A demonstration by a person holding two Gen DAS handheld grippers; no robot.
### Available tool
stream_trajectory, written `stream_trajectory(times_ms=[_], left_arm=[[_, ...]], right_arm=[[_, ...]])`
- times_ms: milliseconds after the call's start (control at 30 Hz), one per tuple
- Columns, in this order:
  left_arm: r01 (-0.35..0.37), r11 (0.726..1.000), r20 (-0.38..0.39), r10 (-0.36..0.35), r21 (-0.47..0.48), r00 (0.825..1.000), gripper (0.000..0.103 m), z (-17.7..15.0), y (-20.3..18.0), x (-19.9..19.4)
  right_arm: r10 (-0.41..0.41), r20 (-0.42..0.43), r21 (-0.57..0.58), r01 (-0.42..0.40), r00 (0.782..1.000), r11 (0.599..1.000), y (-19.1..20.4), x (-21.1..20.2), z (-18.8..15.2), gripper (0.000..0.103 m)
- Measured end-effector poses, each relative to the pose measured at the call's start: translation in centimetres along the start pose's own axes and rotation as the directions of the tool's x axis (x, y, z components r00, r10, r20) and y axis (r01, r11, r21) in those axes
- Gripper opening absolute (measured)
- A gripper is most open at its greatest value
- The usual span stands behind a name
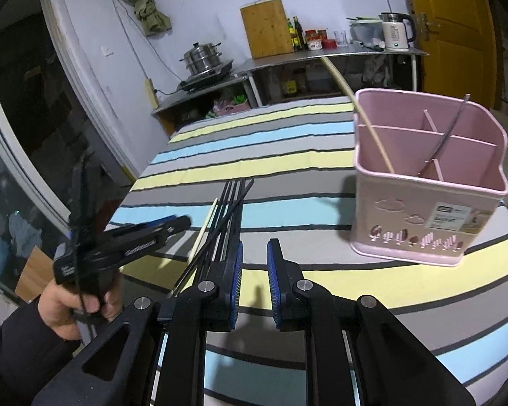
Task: Organize utensils
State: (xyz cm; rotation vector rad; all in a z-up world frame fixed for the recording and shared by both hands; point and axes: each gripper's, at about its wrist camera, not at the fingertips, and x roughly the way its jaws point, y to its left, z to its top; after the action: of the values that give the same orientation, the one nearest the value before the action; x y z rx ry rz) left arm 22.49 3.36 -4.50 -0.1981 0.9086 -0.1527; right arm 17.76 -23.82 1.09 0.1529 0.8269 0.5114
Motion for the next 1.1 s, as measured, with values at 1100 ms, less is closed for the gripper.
stream_trajectory(times_ms=[1100], left_arm=[[-0.029,0.999,-0.014,0.029,-0.032,0.999,0.008,1.1,3.7,2.4]], right_arm=[[0.030,-0.218,0.100,-0.008,0.975,0.995,0.6,15.2,4.3,0.015]])
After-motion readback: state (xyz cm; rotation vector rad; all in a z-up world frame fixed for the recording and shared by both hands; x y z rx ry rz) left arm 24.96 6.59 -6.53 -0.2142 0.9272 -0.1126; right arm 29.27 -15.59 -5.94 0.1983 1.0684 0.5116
